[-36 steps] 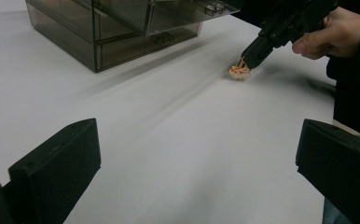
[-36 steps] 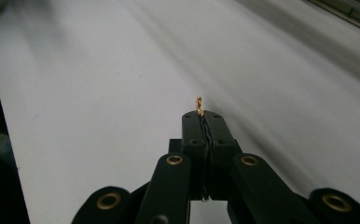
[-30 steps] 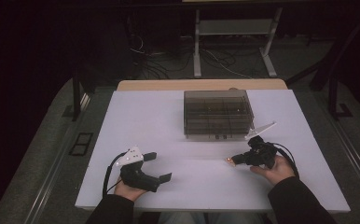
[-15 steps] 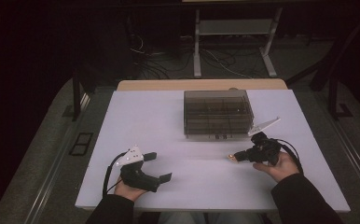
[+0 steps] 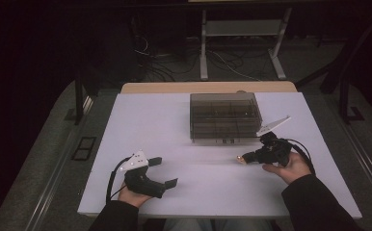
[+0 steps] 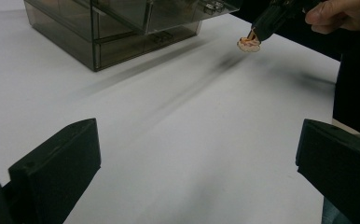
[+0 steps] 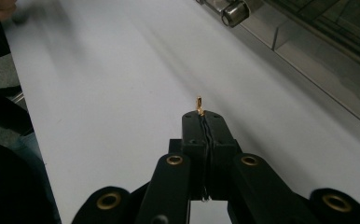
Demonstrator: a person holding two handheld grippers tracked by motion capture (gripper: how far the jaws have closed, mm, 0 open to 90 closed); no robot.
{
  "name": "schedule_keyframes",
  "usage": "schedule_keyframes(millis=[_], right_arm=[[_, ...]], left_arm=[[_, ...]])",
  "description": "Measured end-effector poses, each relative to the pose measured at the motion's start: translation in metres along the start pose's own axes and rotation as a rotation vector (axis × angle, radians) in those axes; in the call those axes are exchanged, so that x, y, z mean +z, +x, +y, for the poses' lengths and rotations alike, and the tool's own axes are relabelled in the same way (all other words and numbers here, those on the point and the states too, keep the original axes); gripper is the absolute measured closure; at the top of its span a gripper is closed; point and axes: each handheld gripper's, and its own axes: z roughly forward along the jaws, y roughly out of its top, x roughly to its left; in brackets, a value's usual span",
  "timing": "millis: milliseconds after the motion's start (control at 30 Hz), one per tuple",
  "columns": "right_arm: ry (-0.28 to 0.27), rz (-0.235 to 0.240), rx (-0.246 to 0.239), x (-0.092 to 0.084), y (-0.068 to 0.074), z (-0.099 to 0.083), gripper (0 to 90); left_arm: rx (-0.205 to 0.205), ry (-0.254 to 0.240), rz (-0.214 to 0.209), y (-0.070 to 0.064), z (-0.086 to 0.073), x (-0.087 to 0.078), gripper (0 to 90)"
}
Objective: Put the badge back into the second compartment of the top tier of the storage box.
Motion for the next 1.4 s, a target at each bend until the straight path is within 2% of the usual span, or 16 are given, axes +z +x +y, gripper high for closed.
schedule_keyframes(millis=[1400], right_arm=[[-0.017,-0.012,-0.041,-0.021,0.004,0.036,87.1]], left_arm=[[0.0,0.001,-0.002,0.0,0.0,0.0,0.0]])
